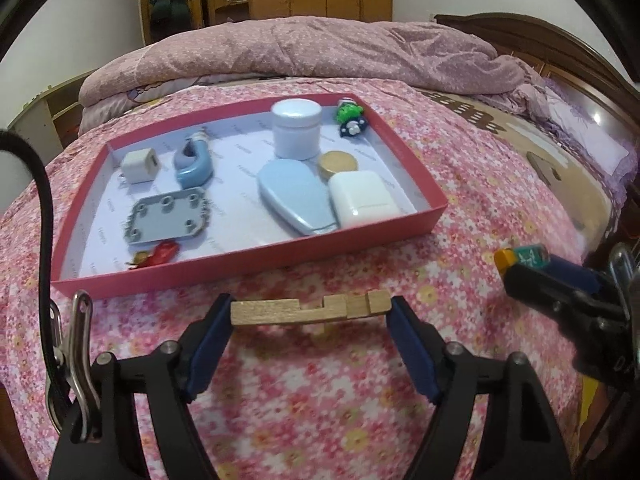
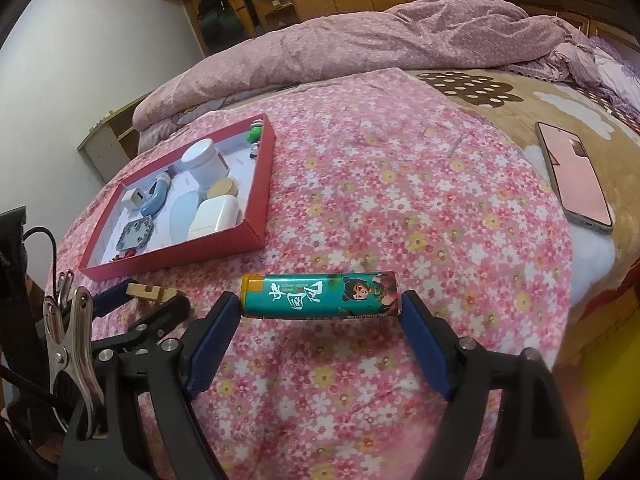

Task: Organize rigid objects
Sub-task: 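Lift and carry the wooden piece and green bar over the red tray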

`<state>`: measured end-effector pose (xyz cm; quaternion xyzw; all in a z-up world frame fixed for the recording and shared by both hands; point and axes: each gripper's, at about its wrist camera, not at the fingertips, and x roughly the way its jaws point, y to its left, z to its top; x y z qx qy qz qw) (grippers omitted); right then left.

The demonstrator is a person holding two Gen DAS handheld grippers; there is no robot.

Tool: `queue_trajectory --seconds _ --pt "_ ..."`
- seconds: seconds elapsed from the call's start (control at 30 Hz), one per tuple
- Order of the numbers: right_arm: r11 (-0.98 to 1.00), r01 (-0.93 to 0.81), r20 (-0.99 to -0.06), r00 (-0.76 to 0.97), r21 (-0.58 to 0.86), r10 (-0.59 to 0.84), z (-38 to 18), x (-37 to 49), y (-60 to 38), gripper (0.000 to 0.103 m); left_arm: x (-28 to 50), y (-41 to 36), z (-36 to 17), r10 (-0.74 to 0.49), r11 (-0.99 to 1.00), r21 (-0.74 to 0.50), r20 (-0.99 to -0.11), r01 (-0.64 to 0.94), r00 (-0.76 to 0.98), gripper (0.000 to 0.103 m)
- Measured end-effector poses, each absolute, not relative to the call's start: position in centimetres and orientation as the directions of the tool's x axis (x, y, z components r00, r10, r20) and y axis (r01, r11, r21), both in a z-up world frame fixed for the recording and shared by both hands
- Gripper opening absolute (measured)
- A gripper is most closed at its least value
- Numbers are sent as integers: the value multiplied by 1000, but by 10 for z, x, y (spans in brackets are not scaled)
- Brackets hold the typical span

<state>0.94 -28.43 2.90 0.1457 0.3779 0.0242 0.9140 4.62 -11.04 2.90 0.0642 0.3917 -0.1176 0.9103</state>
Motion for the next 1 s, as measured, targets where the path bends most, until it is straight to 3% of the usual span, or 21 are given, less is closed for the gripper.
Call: queue_trajectory --seconds 1.0 --pt "976 -99 -697 687 193 208 54 40 -203 83 68 -20 69 -80 995 -12 -672 97 736 81"
